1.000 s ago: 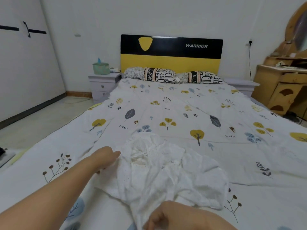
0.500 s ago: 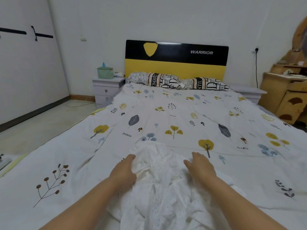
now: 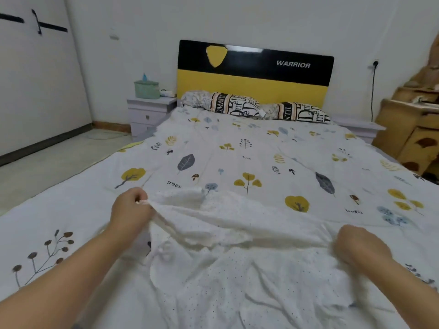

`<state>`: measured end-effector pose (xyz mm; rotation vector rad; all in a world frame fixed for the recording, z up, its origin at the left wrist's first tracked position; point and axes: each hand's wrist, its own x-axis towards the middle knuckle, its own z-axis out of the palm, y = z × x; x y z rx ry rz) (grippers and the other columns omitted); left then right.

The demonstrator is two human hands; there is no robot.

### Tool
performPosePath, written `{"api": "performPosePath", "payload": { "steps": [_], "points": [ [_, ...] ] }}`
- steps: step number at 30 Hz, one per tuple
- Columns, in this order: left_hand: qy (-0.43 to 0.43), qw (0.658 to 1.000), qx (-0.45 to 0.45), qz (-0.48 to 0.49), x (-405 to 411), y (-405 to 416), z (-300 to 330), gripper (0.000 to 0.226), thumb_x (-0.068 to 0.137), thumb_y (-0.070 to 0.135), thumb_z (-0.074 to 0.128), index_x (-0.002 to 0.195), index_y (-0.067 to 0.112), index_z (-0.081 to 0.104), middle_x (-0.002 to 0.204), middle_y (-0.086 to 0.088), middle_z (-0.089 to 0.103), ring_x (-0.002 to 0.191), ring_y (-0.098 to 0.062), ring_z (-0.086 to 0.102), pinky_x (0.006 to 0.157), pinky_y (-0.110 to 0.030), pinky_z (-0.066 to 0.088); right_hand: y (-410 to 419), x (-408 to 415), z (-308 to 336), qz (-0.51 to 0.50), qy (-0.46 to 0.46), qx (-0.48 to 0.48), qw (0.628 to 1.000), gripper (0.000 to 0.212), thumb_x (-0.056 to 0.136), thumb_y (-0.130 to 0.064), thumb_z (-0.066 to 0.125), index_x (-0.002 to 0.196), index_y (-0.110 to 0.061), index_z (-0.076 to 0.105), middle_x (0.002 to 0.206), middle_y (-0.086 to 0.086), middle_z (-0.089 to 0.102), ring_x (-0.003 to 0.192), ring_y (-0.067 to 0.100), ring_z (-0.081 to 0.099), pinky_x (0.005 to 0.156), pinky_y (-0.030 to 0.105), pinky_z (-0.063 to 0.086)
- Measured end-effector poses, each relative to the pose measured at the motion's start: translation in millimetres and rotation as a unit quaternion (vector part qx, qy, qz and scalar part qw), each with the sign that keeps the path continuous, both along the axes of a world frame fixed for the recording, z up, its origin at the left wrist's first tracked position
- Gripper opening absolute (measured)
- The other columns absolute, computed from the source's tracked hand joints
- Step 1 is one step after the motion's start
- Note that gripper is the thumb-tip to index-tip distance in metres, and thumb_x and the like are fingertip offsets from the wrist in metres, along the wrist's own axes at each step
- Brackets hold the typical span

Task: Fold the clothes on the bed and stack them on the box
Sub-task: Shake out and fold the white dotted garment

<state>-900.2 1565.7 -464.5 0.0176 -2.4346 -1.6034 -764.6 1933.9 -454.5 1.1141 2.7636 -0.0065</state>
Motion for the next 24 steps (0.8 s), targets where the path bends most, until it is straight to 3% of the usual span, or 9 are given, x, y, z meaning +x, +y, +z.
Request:
{"api": "performPosePath", "payload": {
  "steps": [2, 4, 6, 8, 10, 12, 18, 21, 24],
  "points": [
    [-0.146, 0.977, -0.143, -0.068, -2.2, -8.9, -4.9, 0.015, 0.077, -0.002, 0.052, 0.069, 0.01, 0.049, 0.063, -0.005, 0.046, 0.056, -0.022, 0.042, 0.048, -0.024, 0.03, 6.9, 9.3, 1.3, 0.055, -0.178, 0.001, 0.983, 0.021, 0.09, -0.035, 0.051, 0.079, -0.018, 0.054, 0.091, 0.0, 0.057, 0.091, 0.019, 0.056, 0.07, 0.022, 0.042],
    [-0.275, 0.895, -0.316, -0.155, -1.3, -15.6, 2.4, 0.018, 0.082, 0.003, 0.057, 0.097, 0.012, 0.053, 0.082, -0.004, 0.055, 0.062, -0.017, 0.049, 0.043, -0.019, 0.035, 6.2, 7.9, 9.7, 0.069, -0.272, 0.015, 0.96, 0.036, 0.088, -0.047, 0.055, 0.067, -0.018, 0.048, 0.082, -0.001, 0.055, 0.087, 0.017, 0.051, 0.065, 0.018, 0.04],
    [-0.295, 0.87, -0.351, -0.18, -9.5, -13.2, 11.9, 0.041, 0.081, 0.015, 0.059, 0.12, 0.02, 0.047, 0.112, -0.007, 0.057, 0.082, -0.018, 0.053, 0.05, -0.018, 0.04, 5.5, -5.5, 19.6, 0.089, -0.2, 0.029, 0.975, 0.033, 0.088, -0.048, 0.055, 0.08, -0.017, 0.054, 0.095, -0.001, 0.059, 0.094, 0.018, 0.054, 0.074, 0.02, 0.042],
    [-0.228, 0.925, -0.265, -0.148, -23.2, -0.4, 16.8, 0.052, 0.078, 0.022, 0.061, 0.128, 0.02, 0.047, 0.123, -0.009, 0.053, 0.098, -0.022, 0.052, 0.071, -0.023, 0.044, 1.7, -26.9, 23.9, 0.107, -0.04, 0.035, 0.993, 0.034, 0.094, -0.04, 0.046, 0.113, -0.014, 0.056, 0.122, 0.004, 0.057, 0.112, 0.024, 0.054, 0.088, 0.028, 0.045],
    [-0.142, 0.945, -0.275, -0.11, -29.4, 18.5, 15.6, 0.038, 0.087, 0.018, 0.053, 0.125, 0.017, 0.053, 0.123, -0.006, 0.055, 0.109, -0.023, 0.052, 0.086, -0.025, 0.04, -14.7, -51.7, 17.2, 0.148, 0.063, 0.033, 0.986, 0.031, 0.098, -0.027, 0.039, 0.122, -0.012, 0.054, 0.125, 0.008, 0.056, 0.118, 0.028, 0.051, 0.092, 0.032, 0.045],
    [-0.098, 0.911, -0.386, -0.112, -37.2, 33.6, 3.3, 0.032, 0.093, 0.014, 0.043, 0.123, 0.017, 0.054, 0.129, -0.004, 0.053, 0.117, -0.023, 0.05, 0.093, -0.027, 0.039, -33.4, -77.6, 7.5, 0.211, 0.082, 0.025, 0.974, 0.032, 0.1, -0.018, 0.036, 0.125, -0.012, 0.054, 0.127, 0.009, 0.055, 0.121, 0.028, 0.048, 0.096, 0.032, 0.043],
    [-0.197, 0.806, -0.498, -0.253, -47.1, 46.1, -22.8, 0.043, 0.085, 0.043, 0.062, 0.112, 0.013, 0.047, 0.114, -0.003, 0.054, 0.101, -0.02, 0.052, 0.078, -0.024, 0.039, -63.7, -138.9, -30.3, 0.249, 0.067, -0.065, 0.964, 0.049, 0.095, -0.025, 0.049, 0.141, -0.014, 0.034, 0.137, 0.008, 0.047, 0.125, 0.028, 0.042, 0.099, 0.036, 0.04],
    [-0.18, 0.828, -0.449, -0.284, -53.0, 41.6, -17.1, 0.039, 0.081, 0.027, 0.07, 0.063, 0.016, 0.037, 0.067, 0.001, 0.042, 0.061, -0.015, 0.043, 0.053, -0.021, 0.032, -64.9, -153.9, -44.1, 0.268, 0.011, -0.079, 0.96, 0.024, 0.091, -0.024, 0.052, 0.111, -0.011, 0.052, 0.12, 0.009, 0.055, 0.103, 0.023, 0.051, 0.081, 0.028, 0.041],
    [-0.103, 0.873, -0.428, -0.211, -70.4, 33.0, 3.1, 0.045, 0.08, 0.021, 0.069, 0.057, 0.015, 0.032, 0.058, 0.002, 0.036, 0.053, -0.012, 0.037, 0.047, -0.024, 0.026, -38.1, -159.2, -23.7, 0.146, 0.133, -0.128, 0.972, 0.016, 0.092, -0.022, 0.05, 0.089, -0.006, 0.055, 0.092, 0.01, 0.056, 0.08, 0.024, 0.051, 0.063, 0.025, 0.035]
  ]
}}
